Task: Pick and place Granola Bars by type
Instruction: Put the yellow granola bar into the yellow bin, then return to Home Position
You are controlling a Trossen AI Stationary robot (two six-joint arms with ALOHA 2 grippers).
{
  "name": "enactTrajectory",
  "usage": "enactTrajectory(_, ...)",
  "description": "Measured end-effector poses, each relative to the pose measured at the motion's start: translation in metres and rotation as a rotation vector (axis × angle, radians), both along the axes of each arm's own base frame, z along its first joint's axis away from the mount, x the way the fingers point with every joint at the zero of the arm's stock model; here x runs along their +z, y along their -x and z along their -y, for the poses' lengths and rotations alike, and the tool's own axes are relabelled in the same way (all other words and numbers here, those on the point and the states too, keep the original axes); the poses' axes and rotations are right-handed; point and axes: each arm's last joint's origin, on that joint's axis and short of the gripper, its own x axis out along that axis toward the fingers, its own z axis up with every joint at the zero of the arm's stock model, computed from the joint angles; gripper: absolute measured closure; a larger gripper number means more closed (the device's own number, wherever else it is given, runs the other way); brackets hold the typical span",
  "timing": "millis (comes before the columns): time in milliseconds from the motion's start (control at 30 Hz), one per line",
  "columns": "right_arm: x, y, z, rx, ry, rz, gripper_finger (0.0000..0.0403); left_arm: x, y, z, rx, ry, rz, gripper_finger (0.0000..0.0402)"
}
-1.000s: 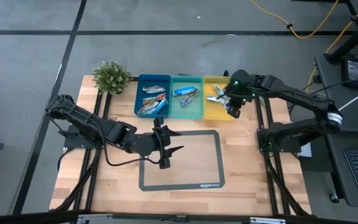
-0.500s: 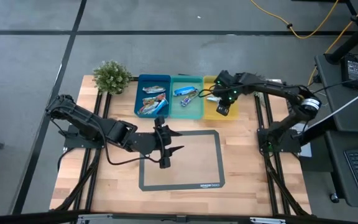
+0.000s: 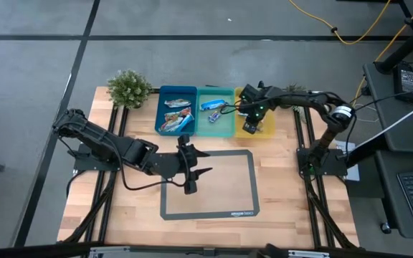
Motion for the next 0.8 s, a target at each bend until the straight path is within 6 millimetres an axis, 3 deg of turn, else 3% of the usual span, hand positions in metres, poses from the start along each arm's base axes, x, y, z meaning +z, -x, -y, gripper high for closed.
enactTrajectory(333,-0.004,-0.007,0.005,0.000,0.032,0.044,0.0331,0.000,0.000,0.000,0.012,0.028,0.006,0.0207)
enactTrajectory(667,-0.002,-0.007,0.005,-0.017,0.038,0.056,0.0208,-0.001,0.000,0.000,0.011,0.025,-0.001,0.0206)
enactTrajectory(800,0.013,-0.002,0.002,-0.032,0.067,0.071,0.0189,-0.001,0.001,0.000,0.012,0.021,-0.009,0.0208)
